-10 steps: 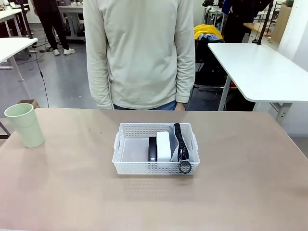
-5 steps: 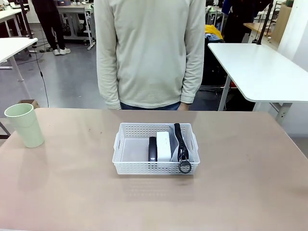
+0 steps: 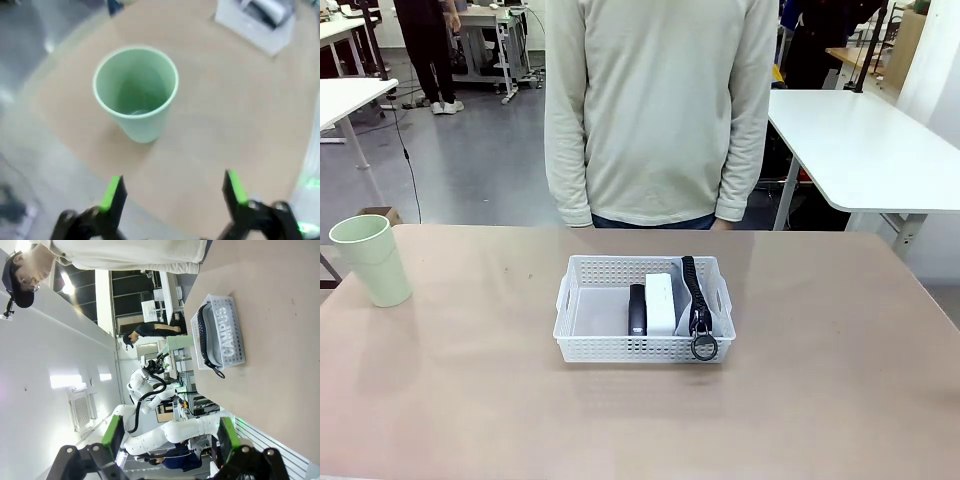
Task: Efficiently arrange items inside the basket to fit them all.
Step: Pick up the Reusable plastic cup and place it inside the Organizing basket.
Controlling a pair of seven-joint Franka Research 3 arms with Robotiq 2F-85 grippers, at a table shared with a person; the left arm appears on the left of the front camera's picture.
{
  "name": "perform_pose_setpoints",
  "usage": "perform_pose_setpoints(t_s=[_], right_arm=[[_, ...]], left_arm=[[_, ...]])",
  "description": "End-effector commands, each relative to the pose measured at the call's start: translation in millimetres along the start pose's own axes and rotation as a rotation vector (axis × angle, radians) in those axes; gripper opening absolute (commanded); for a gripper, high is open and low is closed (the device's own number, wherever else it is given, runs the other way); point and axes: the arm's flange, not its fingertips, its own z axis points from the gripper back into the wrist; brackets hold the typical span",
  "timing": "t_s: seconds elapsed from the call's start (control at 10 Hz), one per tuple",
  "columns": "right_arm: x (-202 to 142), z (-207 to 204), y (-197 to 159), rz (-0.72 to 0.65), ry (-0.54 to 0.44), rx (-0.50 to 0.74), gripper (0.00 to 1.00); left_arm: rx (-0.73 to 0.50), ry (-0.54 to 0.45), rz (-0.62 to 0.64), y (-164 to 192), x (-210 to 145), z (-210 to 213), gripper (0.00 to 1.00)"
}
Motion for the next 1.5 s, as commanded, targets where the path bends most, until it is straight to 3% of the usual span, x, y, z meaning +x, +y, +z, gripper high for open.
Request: perform_pose_setpoints(t_s=[0.0,0.1,0.2,0.3,0.4,0.6,0.7,0.8,1.1,1.4], right_arm=[[0,1,1,0.023,-0.001,0.018,1.0],[0,1,1,0.023,-0.001,0.018,1.0],[0,1,1,0.023,-0.001,0.018,1.0],[0,1,1,0.023,-0.001,0.018,1.0],[0,1,1,0.023,-0.001,0.018,1.0],[0,1,1,0.023,-0.001,0.018,1.0],[0,1,1,0.023,-0.001,0.018,1.0],[0,1,1,0.023,-0.001,0.018,1.0],[0,1,1,0.023,-0.001,0.018,1.0],[0,1,1,0.023,-0.001,0.018,1.0]], left_arm=[[0.039,-0.174,-0.204,18,-29,-3,1.0],[0.098,-0.206,-0.221,22,-33,-16,1.0],[0.089,-0.35,-0.202,30,-34,-33,1.0],[-0.097,-0.407,0.045,47,-29,-56,1.0],[0.111,-0.189,-0.205,16,-26,-12,1.0],[0.111,-0.189,-0.205,16,-26,-12,1.0],[0.065,-0.26,-0.145,26,-31,-33,1.0],[0.048,-0.238,-0.123,35,-38,-43,1.0],[0.152,-0.17,-0.011,58,-51,-71,1.0],[0.18,-0.118,0.021,65,-54,-92,1.0]])
